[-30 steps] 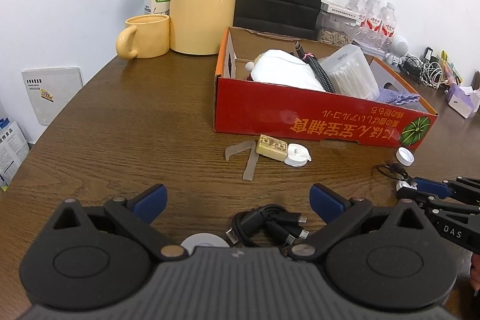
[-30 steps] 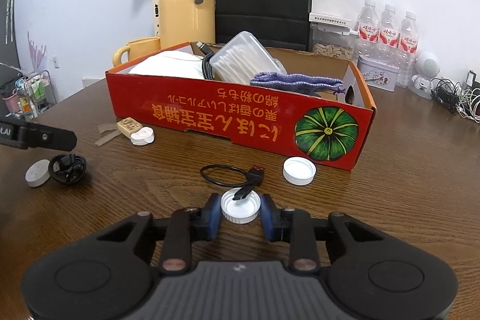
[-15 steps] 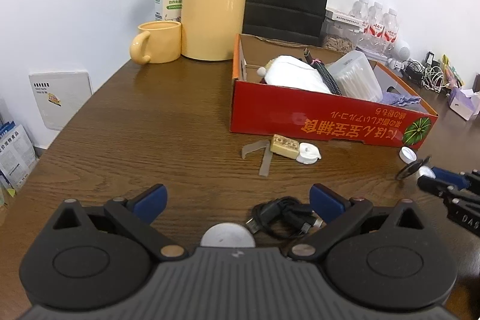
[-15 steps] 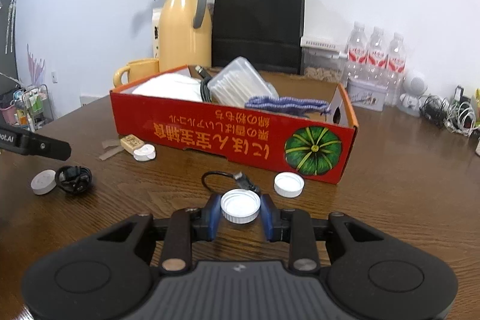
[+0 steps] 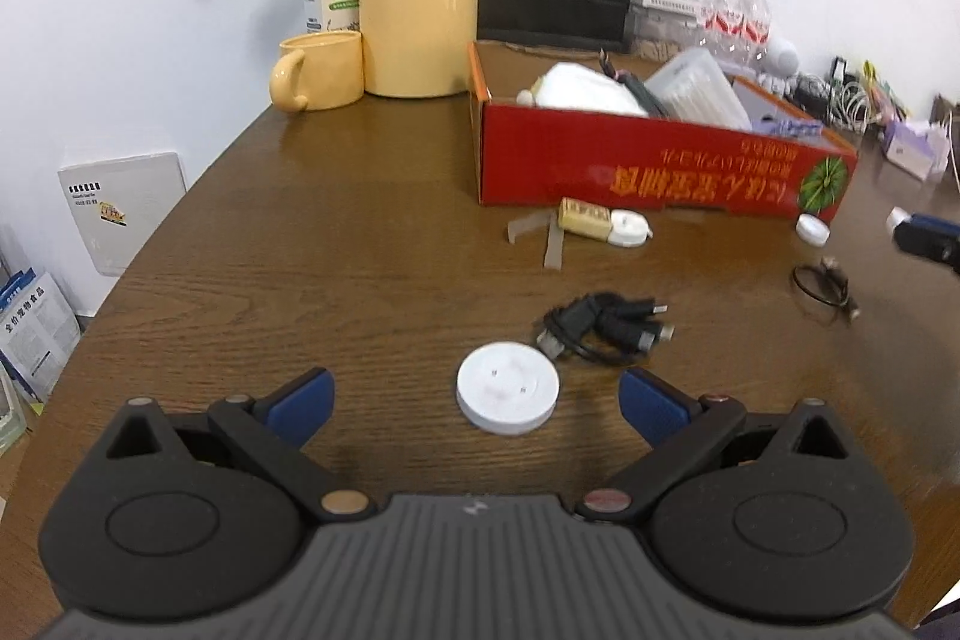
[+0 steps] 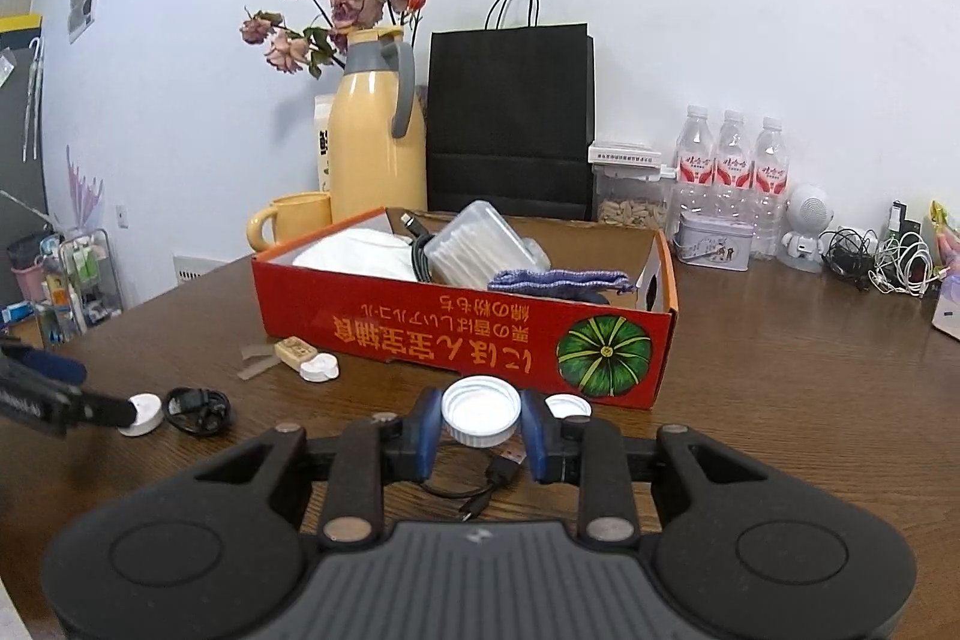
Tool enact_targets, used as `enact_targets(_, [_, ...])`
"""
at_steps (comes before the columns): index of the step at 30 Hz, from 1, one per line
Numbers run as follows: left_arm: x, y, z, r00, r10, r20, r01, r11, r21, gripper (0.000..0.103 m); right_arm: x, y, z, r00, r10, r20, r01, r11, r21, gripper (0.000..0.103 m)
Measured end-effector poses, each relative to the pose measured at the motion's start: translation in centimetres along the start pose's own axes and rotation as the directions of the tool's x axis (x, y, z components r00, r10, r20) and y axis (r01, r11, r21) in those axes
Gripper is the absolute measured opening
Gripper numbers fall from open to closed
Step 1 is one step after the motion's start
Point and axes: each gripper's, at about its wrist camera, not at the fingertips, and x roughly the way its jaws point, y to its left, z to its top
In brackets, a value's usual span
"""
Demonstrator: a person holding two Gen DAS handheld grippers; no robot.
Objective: Organize objects
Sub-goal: 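Move the left tool over the white round lid while right tool holds cap, then grasp the white round lid with the left tool and lift it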
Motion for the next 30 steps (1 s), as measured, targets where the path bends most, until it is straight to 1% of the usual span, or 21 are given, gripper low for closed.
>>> enact_targets(3, [0.5,-0.2,-0.1,1.000,0.012,-0.004,-0.012,1.000,0.014,0.103,-0.5,0.1,-0.2,1.000,-0.001,0.003,0.001,1.000,0.009,0.027])
enact_targets(7, [0.9,-0.3,-0.2,1.000,0.003,0.003,-0.003,0.999,0.036,0.102,-1.1,0.2,-0.6,1.000,-0.006,0.001,0.006,1.000,0.016,0.027])
enact_targets(10, [1.3,-0.5,-0.2,1.000,-0.013,-0.002,0.013,0.999,0.041,0.093,-1.5,0.0,-1.0,1.000,-0.009,-0.003,0.009,1.000,0.021,0.027])
enact_targets(11, [1.5,-0.6,-0.3,1.000,-0.021,-0.007,0.021,0.999,0.043,0.085,-1.5,0.0,-1.0,1.000,-0.010,-0.003,0.010,1.000,0.022,0.027])
enact_targets(12, [1.4,-0.7,-0.4,1.000,-0.014,0.008,0.014,0.998,0.055,0.077,-1.6,0.0,-1.1,1.000,-0.010,-0.004,0.011,1.000,0.022,0.027])
enact_targets(13, [1.3,-0.9,-0.5,1.000,-0.023,0.019,0.022,0.998,0.064,0.070,-1.7,0.0,-1.2,1.000,-0.010,-0.004,0.011,1.000,0.023,0.027])
enact_targets(14, [1.1,-1.0,-0.6,0.998,-0.045,0.032,0.043,0.997,0.070,0.049,-1.7,0.0,-1.2,1.000,-0.010,-0.004,0.010,1.000,0.023,0.027])
enact_targets(15, [0.9,-1.0,-0.6,0.998,-0.048,0.039,0.045,0.996,0.073,0.041,-1.7,0.1,-1.3,1.000,-0.009,-0.005,0.009,1.000,0.023,0.027])
enact_targets(18, [0.6,-0.8,-0.7,0.998,-0.054,0.040,0.052,0.997,0.056,0.041,-1.8,0.1,-1.6,1.000,-0.010,-0.012,0.010,1.000,0.025,0.027])
enact_targets(22, [0.1,-0.4,-0.8,0.997,-0.045,0.055,0.044,0.999,0.030,0.041,-1.8,0.4,-1.8,1.000,-0.004,-0.017,0.005,1.000,0.025,0.027])
enact_targets(27, [-0.6,0.0,0.1,0.994,-0.037,0.103,0.039,0.999,-0.012,0.040,-1.5,0.8,-1.6,1.000,0.004,-0.014,-0.004,1.000,0.022,0.027])
enact_targets(30, [-1.0,-0.2,1.0,0.990,-0.041,0.134,0.044,0.999,-0.020,0.040,-1.4,0.9,-1.3,1.000,0.006,-0.006,-0.006,1.000,0.021,0.027])
